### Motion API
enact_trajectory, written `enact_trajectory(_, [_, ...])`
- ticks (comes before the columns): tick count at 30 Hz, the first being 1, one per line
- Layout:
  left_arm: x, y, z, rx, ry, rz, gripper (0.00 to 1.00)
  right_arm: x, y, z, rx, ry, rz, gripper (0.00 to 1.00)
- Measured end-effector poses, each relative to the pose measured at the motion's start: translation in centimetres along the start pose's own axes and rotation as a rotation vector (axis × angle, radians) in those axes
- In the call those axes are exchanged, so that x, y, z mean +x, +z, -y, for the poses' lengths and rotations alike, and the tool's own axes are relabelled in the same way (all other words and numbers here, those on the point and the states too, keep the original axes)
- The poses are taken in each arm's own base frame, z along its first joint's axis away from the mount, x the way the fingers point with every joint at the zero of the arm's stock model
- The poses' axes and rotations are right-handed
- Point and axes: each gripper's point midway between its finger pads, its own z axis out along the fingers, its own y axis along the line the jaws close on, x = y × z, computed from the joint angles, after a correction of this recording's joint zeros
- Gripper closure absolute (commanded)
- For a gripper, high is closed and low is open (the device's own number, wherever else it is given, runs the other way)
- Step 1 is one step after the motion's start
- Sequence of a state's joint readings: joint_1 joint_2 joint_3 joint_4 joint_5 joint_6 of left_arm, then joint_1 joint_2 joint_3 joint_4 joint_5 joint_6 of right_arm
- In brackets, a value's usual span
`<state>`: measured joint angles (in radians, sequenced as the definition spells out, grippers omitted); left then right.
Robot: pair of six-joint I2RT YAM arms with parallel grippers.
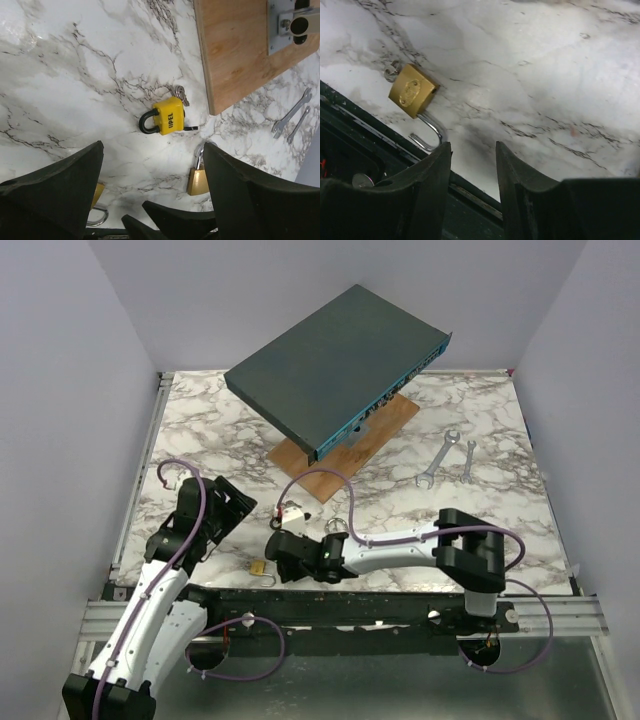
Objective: Lock with the key
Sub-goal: Move the lock to the center of the board.
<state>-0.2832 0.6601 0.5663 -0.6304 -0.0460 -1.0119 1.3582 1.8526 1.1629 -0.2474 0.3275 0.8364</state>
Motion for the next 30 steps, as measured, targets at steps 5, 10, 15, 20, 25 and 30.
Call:
enact_trajectory(5, [-0.9,0.0,-0.3,-0.002,-0.02,-0.001,0.2,0.2,0.8,-1.8,-0.003,-0.073,0.016,0.54])
enact_trajectory(10, [-0.7,0.0,-0.2,0.009,-0.01,-0.022,0.14,0.2,1.6,-2.7,0.014,-0.131,0.018,0.53])
enact_trajectory(15, [-0.4,-0.1,-0.1,0.02,-0.008,-0.035,0.09,1.1,2.4,-3.0,0.045,-0.197,0.007,0.57])
enact_trajectory(20, [-0.3,-0.1,0.0,0.026,-0.004,-0.043,0.11,1.0,2.7,-2.7,0.098,-0.232,0.022,0.67])
enact_trajectory(25, [0.0,0.1,0.4,0.05,-0.001,-0.06,0.13,0.9,2.3,-0.7,0.147,-0.208,0.053,0.76])
enact_trajectory(30, [2.2,1.4,-0.4,0.056,0.0,-0.139,0.18,0.3,1.3,3.7,0.211,-0.122,0.065,0.84])
